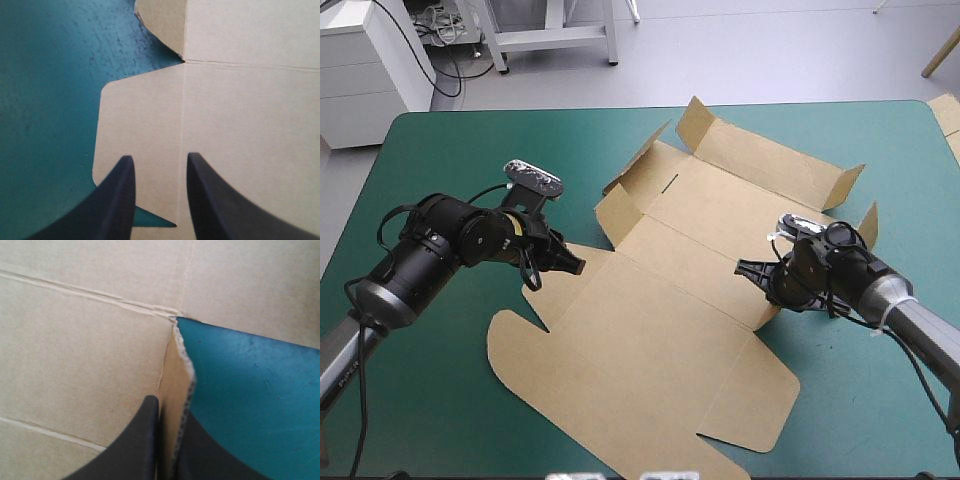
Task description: Fold the box
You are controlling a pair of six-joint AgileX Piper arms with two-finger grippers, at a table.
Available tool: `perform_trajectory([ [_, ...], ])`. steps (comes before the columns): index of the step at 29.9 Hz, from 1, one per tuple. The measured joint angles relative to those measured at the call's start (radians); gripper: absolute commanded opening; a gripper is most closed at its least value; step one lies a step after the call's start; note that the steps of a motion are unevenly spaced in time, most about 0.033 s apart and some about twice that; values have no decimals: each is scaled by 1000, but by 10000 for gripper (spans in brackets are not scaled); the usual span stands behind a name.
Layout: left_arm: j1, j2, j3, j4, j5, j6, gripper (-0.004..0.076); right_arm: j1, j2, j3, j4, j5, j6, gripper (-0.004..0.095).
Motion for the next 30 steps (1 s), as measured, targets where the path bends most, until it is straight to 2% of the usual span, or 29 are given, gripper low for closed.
perform_trajectory([
  [11,0,0,0,0,-1,0,239,0,0,0,-17,-2,-58,-21],
  [14,0,0,0,0,-15,0,235,-1,0,0,-22,-3,-112,-21],
  [22,0,0,0,0,-15,0,150,-2,0,-11,-27,-18,-316,-21],
  [30,0,0,0,0,-12,0,109,-2,1,-105,-120,-17,-509,-21],
])
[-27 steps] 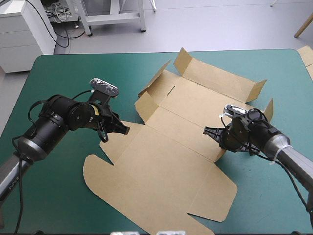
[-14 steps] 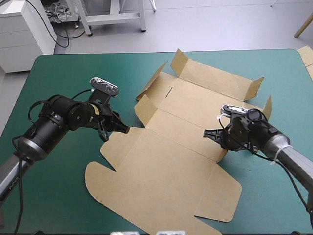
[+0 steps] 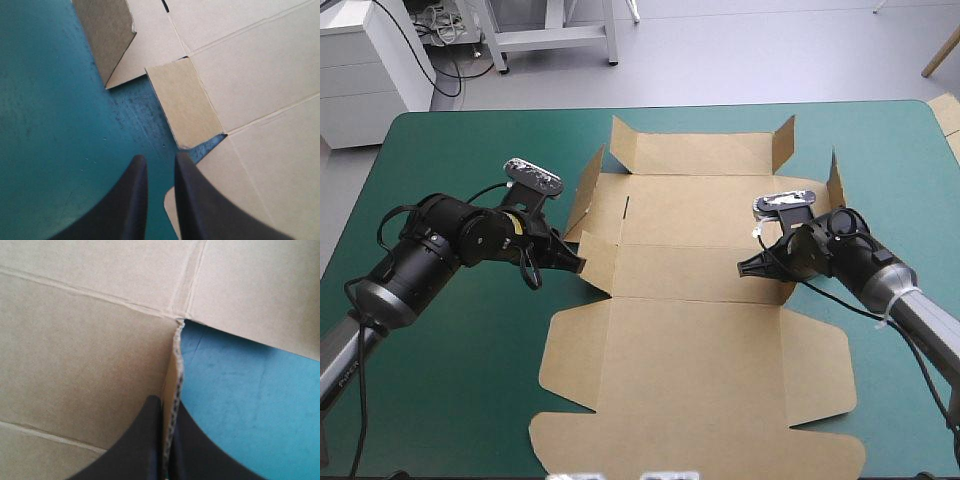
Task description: Fold the box
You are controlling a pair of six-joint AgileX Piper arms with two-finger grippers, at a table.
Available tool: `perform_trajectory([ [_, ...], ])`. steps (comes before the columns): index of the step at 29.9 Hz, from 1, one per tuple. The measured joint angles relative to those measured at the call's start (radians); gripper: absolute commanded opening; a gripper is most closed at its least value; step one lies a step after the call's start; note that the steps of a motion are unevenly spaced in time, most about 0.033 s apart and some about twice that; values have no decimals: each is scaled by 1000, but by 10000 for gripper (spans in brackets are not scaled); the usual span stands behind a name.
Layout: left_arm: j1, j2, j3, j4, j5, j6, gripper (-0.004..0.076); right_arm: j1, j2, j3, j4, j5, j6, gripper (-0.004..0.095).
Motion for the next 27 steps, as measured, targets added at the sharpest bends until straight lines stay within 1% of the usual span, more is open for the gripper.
perform_trajectory([
  [6,0,0,0,0,8,0,78,0,27,-91,-26,-1,-203,-22],
  [14,0,0,0,0,27,0,-7,0,175,-236,-29,-8,-480,-22],
  [22,0,-24,-1,0,28,0,-8,0,312,-364,-24,-17,-646,-22],
  [27,0,-79,-3,21,45,0,-8,0,352,-439,38,-26,-784,-22],
])
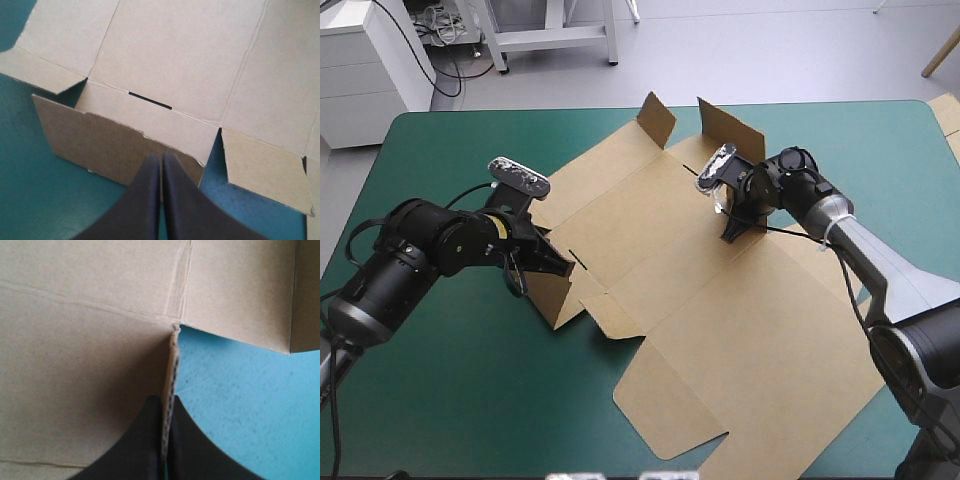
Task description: Fold the box
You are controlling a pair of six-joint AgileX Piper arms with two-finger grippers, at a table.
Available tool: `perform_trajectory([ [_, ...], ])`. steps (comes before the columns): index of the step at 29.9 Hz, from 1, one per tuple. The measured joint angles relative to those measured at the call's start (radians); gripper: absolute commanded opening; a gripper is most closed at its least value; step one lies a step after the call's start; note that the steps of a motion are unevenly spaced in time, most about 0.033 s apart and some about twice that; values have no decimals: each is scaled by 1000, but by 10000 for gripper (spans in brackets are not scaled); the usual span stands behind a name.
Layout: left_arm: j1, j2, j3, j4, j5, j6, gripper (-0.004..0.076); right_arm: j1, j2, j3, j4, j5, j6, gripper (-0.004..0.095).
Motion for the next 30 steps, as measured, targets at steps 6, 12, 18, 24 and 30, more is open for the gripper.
perform_trajectory([
  [6,0,-78,-3,24,53,0,-8,0,7,-26,100,-39,-216,-22],
  [12,0,-145,-4,31,98,0,-8,0,14,-26,116,-84,-384,-22],
  [18,0,-178,-4,58,145,-19,-8,0,27,-26,217,-154,-572,-22],
  [24,0,-183,-4,65,180,-29,-8,12,41,-26,370,-177,-752,-22],
  [30,0,-188,-4,67,182,-30,-8,69,74,-26,387,-190,-844,-22],
])
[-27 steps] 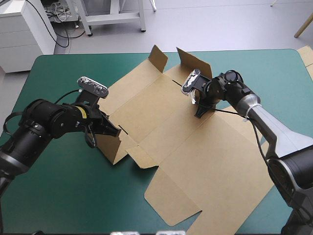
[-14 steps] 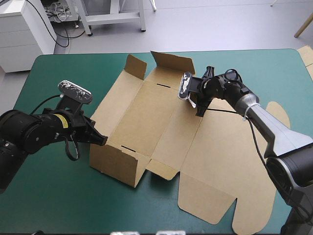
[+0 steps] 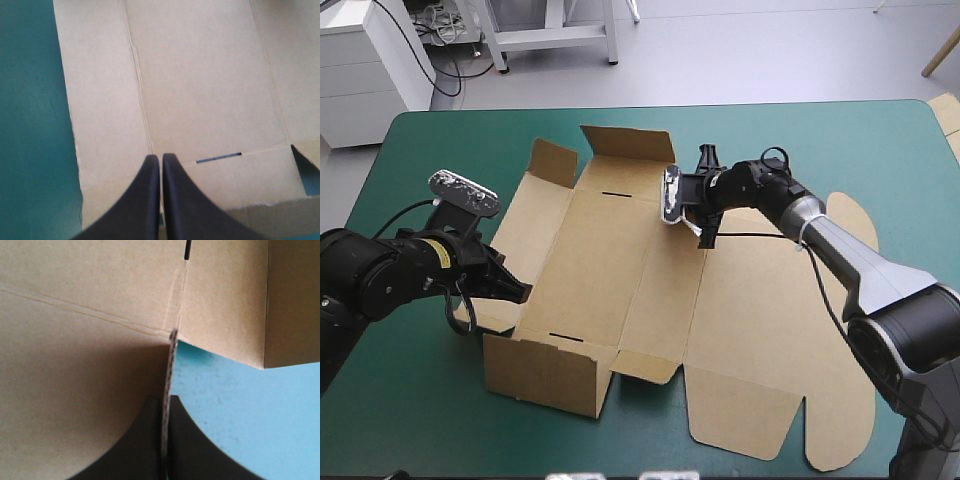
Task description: Fold the box
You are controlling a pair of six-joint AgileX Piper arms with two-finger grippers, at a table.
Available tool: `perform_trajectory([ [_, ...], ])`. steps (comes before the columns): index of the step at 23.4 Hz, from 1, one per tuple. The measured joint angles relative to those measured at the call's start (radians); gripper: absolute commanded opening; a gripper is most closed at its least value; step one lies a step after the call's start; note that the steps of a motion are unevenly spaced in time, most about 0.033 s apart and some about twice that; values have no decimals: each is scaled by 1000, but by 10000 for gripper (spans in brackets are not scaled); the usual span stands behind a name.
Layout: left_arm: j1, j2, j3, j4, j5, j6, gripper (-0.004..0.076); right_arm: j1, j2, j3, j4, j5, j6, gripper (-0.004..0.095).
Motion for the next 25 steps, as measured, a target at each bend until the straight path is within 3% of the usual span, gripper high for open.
perform_trajectory([
  [17,0,-1,0,14,1,-20,-8,116,16,0,14,-43,-135,-9],
  [18,0,-1,0,14,1,-20,-8,121,16,0,14,-44,-135,42],
  [23,0,-1,0,15,-6,-20,-8,131,16,0,12,-57,-95,514],
  [25,0,-1,0,15,-7,-20,-8,131,16,0,7,-60,-77,561],
])
